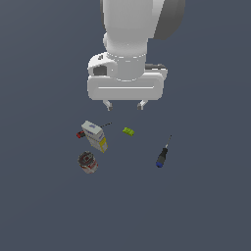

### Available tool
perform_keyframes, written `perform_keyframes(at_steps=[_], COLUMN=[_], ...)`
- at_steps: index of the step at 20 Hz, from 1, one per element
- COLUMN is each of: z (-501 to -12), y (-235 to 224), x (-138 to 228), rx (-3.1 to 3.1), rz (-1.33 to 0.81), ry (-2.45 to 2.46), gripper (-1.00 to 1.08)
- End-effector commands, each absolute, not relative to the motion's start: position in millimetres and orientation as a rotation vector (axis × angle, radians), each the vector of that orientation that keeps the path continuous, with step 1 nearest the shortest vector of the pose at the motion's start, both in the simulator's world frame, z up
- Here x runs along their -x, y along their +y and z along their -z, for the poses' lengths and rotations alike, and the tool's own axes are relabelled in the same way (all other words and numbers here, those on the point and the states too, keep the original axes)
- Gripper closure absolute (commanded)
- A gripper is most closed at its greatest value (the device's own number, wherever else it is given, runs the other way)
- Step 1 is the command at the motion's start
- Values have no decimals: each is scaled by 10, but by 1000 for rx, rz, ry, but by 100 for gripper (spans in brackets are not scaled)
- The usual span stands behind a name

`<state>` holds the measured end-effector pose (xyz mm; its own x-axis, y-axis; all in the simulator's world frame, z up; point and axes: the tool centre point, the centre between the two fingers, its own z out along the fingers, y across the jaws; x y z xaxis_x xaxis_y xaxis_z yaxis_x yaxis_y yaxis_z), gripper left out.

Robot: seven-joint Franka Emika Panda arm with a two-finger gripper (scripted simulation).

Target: Pick up a designated object from a clutter of objects.

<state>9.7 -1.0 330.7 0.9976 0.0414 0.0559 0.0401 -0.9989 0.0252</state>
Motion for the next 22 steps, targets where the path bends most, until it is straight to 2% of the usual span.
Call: perform_keyframes(at_steps=[1, 9, 22], z=[-3307, -3158, -3092], y=[-10, 6, -76], x=[-97, -2, -1], rx=[-3116, -3131, -3130], rz=[-88, -9, -8], ry=[64, 55, 144], gripper=[-92, -92, -92])
